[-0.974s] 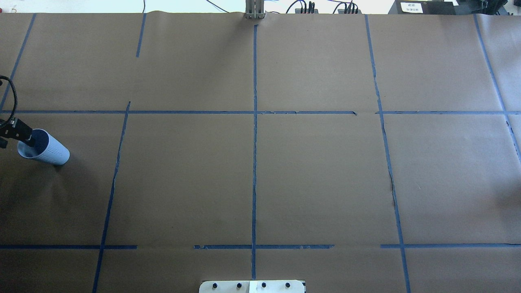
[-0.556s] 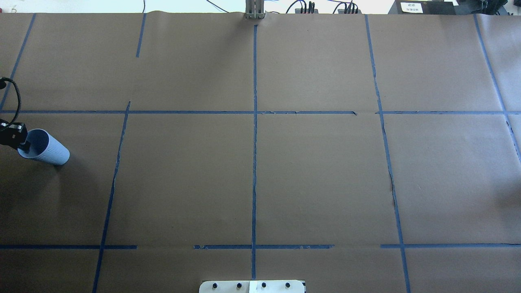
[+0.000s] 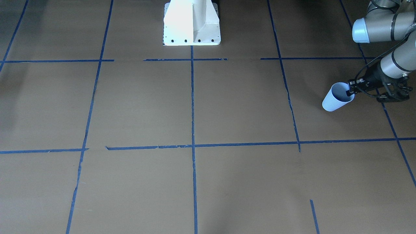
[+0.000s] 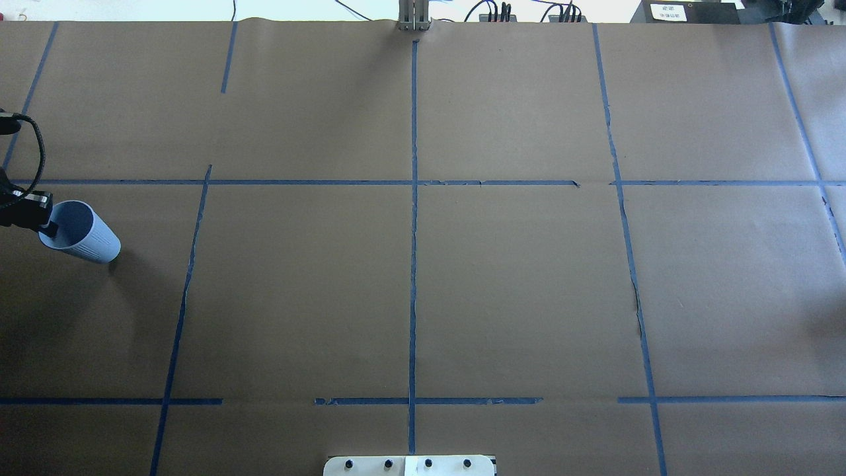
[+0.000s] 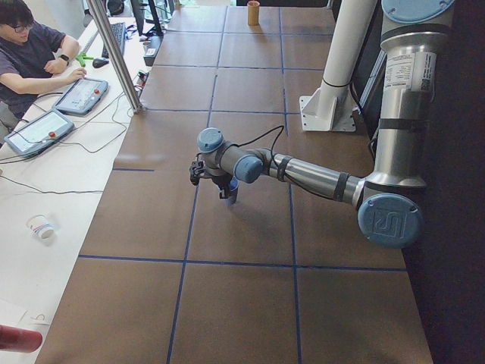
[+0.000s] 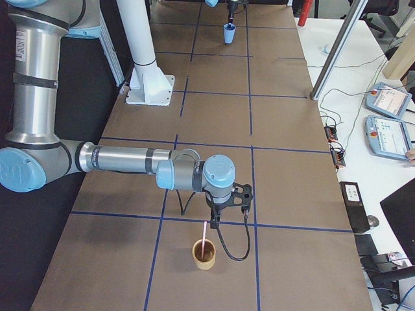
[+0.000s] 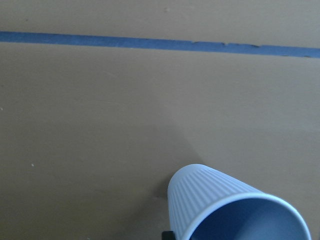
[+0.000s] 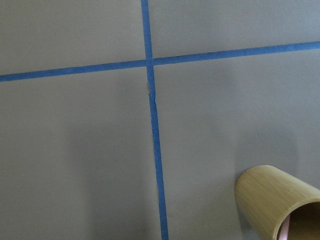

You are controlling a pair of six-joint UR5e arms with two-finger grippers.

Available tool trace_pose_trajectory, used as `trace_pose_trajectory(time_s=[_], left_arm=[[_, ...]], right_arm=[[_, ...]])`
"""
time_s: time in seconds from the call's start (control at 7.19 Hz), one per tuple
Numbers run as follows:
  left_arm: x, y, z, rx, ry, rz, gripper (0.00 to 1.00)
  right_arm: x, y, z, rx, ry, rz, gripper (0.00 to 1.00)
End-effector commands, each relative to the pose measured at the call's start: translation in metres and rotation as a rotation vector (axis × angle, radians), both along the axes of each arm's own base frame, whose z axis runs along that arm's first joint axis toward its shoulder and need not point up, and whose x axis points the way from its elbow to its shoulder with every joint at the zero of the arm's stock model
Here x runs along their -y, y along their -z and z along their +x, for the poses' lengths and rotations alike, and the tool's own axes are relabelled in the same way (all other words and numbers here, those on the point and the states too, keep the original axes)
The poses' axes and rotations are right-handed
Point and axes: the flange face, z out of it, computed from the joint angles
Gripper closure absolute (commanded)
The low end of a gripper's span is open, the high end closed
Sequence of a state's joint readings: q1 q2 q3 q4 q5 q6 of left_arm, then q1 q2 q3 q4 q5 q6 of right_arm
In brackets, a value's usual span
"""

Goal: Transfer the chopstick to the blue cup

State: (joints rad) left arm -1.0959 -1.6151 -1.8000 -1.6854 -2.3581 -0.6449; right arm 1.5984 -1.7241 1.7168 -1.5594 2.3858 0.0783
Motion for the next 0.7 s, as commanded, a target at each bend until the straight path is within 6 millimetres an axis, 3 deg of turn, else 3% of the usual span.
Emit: trace_pose_trajectory(time_s=[0.0,0.14,0.42,0.56], left_arm=[[0.033,0.101,0.016,0.007,0.029,-0.030,1.00],[0.045,0.160,0.047,-0.021,0.093,-0.076,1.00],[0.007,0.275,0.192,-0.068,0.099,-0.211,1.00],[0.003,0.328,0.226,-0.083,0.159,-0.226,1.00]], right_arm=[[0.000,0.001,0.000,0.001,0.000,0.004,0.00],[0.000,0.003,0.001,0.001,-0.001,0.007,0.00],[-0.001,0.001,0.001,-0.001,-0.002,0.004,0.00],[-0.001,0.002,0.001,0.001,-0.002,0.004,0.00]])
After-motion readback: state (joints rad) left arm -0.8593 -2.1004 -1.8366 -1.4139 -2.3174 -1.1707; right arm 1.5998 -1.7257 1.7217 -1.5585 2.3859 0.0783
